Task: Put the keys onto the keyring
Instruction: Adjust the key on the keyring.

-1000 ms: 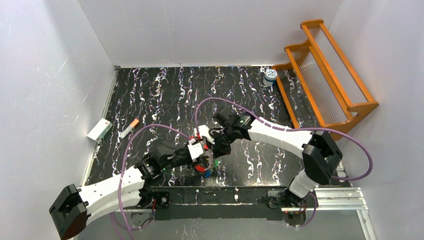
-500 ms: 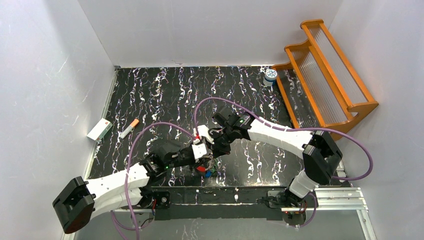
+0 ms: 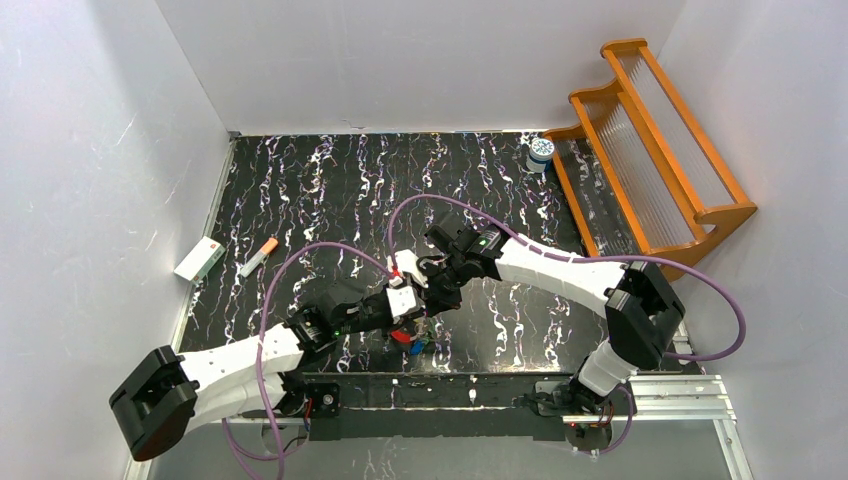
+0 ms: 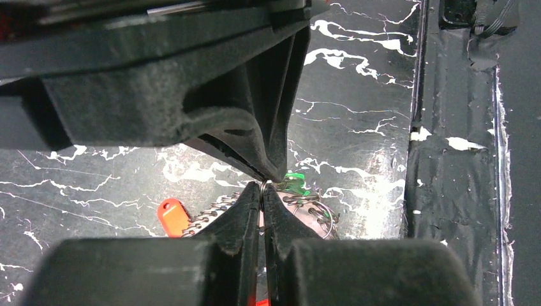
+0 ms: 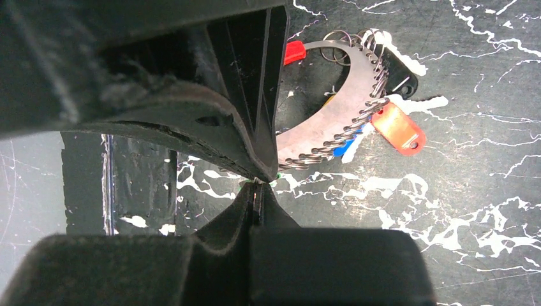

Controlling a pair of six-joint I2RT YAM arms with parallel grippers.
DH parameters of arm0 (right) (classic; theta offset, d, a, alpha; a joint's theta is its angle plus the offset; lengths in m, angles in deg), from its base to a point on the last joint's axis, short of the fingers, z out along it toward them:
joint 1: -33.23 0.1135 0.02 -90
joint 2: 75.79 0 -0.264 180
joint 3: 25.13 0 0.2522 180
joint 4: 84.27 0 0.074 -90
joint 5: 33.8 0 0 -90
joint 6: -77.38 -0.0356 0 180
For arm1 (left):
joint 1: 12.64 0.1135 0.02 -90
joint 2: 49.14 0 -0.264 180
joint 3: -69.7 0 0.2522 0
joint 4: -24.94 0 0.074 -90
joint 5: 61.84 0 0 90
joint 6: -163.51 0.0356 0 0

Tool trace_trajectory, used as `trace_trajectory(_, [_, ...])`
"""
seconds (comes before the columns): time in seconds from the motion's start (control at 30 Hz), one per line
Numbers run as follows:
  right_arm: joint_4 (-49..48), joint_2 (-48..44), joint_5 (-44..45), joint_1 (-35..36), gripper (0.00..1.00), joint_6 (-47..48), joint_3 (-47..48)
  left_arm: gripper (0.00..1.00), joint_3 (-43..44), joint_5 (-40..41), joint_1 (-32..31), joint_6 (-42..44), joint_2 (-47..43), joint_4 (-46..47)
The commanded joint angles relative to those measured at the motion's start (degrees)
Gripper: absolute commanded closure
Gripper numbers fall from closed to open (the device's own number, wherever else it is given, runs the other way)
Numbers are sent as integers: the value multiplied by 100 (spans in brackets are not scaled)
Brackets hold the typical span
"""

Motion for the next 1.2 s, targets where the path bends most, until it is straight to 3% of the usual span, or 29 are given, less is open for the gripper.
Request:
trace_trajectory(0.0, [-209, -92, -97, 37, 99, 29, 155, 100, 85, -10, -17, 129, 6, -222])
trace_trajectory(0.17, [-441, -191, -49, -4, 96, -99, -2, 100, 101, 98, -13, 62, -89, -319])
trace_trajectory(0.3, [-942, -503, -57, -191, 68, -371, -370, 100, -114, 368, -16, -315, -371, 109])
trace_trajectory(0.43, [-1711, -989, -288, -504, 52, -705, -900, 100, -539, 725, -18, -902, -724, 864])
trace_trajectory(0.53, [-2303, -1355, -752, -749, 47, -954, -1364, 100, -856, 871, -10, -1287, -969, 1591])
trace_trajectory(0.8, [-4170, -1884, -2139, -1162, 48, -1918, -2172, 100, -1450, 863, -16, -1839, -1084, 3308])
trace_trajectory(1.17, [-5037, -1317, -2756, -1159, 61, -2505, -2155, 100, -1524, 692, -19, -1959, -1061, 3563])
